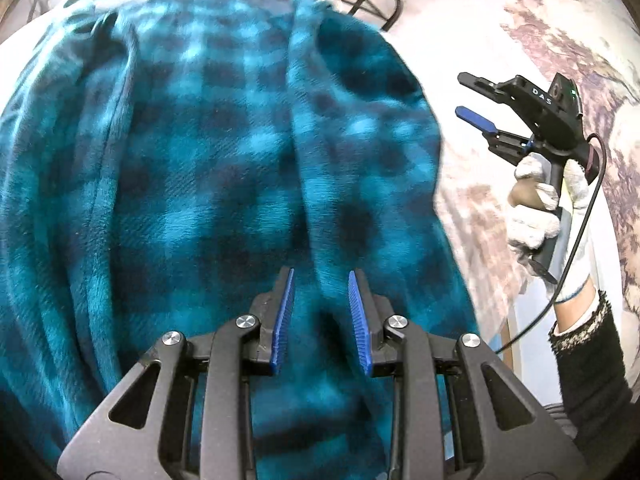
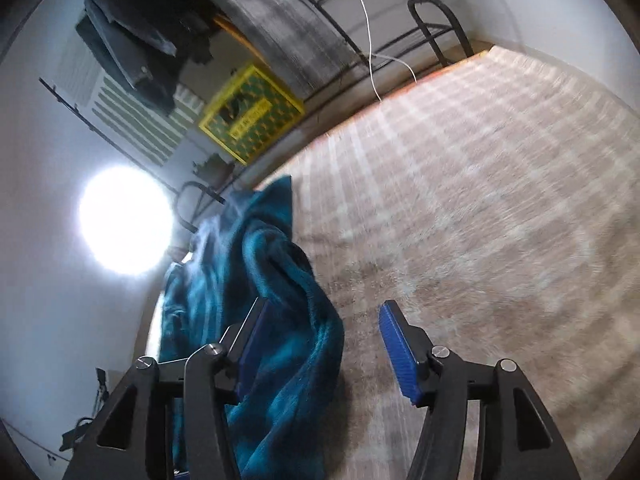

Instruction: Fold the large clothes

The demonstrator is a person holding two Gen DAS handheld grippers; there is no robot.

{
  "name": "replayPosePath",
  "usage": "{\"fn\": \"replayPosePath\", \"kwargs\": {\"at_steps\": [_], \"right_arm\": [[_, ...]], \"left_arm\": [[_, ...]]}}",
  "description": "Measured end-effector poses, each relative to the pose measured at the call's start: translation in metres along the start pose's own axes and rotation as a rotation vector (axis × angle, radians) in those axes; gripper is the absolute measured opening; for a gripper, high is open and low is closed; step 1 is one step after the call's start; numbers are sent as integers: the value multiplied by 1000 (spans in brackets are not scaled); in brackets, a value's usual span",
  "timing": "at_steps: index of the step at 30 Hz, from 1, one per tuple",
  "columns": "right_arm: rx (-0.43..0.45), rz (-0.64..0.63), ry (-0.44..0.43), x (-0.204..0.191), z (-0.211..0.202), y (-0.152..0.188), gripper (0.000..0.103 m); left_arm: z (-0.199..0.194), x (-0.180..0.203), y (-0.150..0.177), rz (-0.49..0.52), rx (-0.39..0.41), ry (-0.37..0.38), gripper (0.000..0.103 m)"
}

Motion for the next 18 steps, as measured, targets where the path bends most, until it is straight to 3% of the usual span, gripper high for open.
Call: {"fn": "replayPosePath", "kwargs": {"at_steps": [6, 13, 18], "right_arm": [[17, -34, -76, -12, -77, 16, 59], [99, -15, -139, -8, -188, 83, 62], [180, 69, -177, 22, -234, 129, 64]], "left_arm": [[-34, 59, 39, 218, 69, 11, 26], [-30, 117, 100, 375, 72, 48, 29], [-7, 154, 136, 513, 56, -9, 70]]}}
Point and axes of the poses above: each gripper's, at about its wrist camera, not at the fingertips, and z roughly the way its jaws point, x to its right, y to its underside, the point moved 2 cm from there along z, roughly the way its jaws point, and after that the axes turned 1 degree about -x, right-handed, at the moved point
